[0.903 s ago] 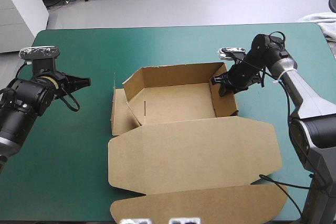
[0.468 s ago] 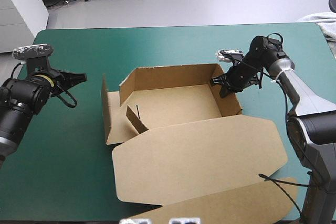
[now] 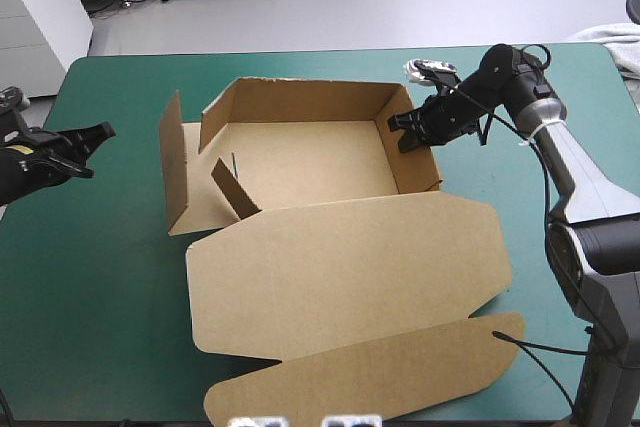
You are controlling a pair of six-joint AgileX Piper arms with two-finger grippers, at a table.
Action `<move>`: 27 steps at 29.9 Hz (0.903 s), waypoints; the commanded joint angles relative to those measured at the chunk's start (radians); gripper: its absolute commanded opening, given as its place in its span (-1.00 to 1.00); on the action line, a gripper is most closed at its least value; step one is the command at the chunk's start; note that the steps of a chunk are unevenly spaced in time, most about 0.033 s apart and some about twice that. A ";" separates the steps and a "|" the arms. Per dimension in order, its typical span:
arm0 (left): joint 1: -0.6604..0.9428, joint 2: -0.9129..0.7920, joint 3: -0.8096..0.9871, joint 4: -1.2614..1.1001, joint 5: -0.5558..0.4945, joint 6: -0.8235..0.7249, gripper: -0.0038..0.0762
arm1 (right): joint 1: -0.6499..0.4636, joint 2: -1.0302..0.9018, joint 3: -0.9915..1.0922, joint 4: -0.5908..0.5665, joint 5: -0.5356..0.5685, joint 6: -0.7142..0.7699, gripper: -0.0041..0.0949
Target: Fold the box
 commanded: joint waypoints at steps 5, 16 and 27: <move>0.136 0.008 -0.023 -0.524 0.075 0.360 -0.92 | -0.005 -0.055 -0.186 0.132 -0.003 0.010 -0.94; 0.136 0.039 -0.023 -0.952 0.274 0.618 -0.92 | -0.003 -0.055 -0.284 0.157 -0.032 0.036 -0.94; 0.132 0.025 -0.025 -1.012 0.367 0.652 -0.93 | 0.024 -0.055 -0.284 0.117 -0.080 0.057 -0.94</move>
